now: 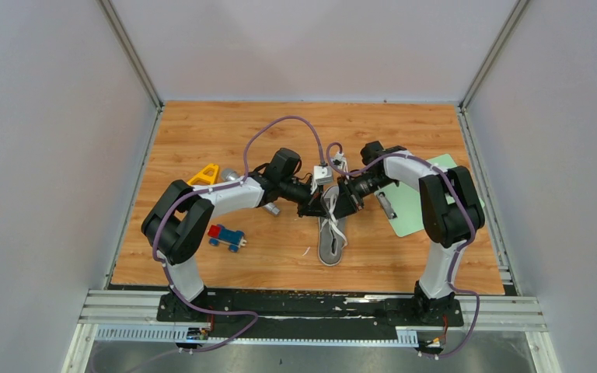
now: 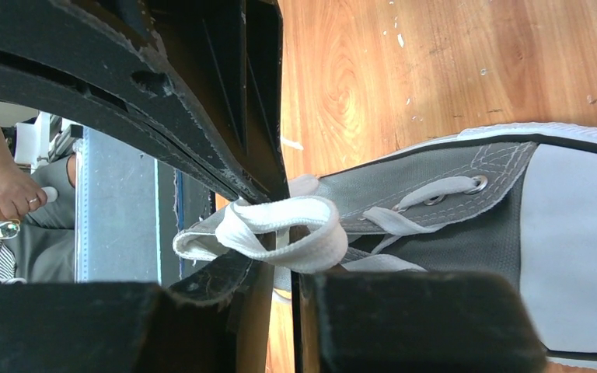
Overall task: Tie the shoes
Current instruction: Cross the shoelace with the shoelace.
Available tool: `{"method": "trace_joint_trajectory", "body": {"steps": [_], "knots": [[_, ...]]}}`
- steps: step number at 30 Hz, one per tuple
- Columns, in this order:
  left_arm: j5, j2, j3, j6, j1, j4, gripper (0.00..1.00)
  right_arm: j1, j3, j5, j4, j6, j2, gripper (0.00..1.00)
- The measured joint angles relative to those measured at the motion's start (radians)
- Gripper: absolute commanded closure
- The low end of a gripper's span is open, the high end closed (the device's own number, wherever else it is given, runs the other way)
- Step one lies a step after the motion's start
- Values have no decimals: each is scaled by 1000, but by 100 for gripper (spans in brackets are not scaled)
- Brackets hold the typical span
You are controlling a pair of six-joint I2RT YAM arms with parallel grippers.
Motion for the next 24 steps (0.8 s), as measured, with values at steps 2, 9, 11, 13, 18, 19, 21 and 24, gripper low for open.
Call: {"method": "trace_joint_trajectory", "body": {"steps": [2, 9, 11, 13, 18, 19, 21, 24], "knots": [[0, 0, 0, 0, 0, 0, 100, 0, 0, 0, 2, 2, 0, 90], [-12, 0, 0, -2, 0, 0, 78, 0, -5, 22, 32, 37, -3, 96], [-15, 0, 0, -4, 0, 1, 73, 0, -22, 47, 67, 63, -17, 97], [-19, 0, 0, -6, 0, 3, 69, 0, -46, 83, 105, 93, -49, 98], [-30, 0, 0, -13, 0, 6, 62, 0, -85, 171, 185, 145, -145, 98], [-34, 0, 0, -17, 2, 7, 61, 0, -91, 182, 198, 149, -158, 98], [-42, 0, 0, -34, 6, 11, 58, 0, -103, 209, 219, 161, -182, 98], [-47, 0, 0, -77, 21, 29, 52, 0, -113, 236, 234, 172, -191, 98]]}}
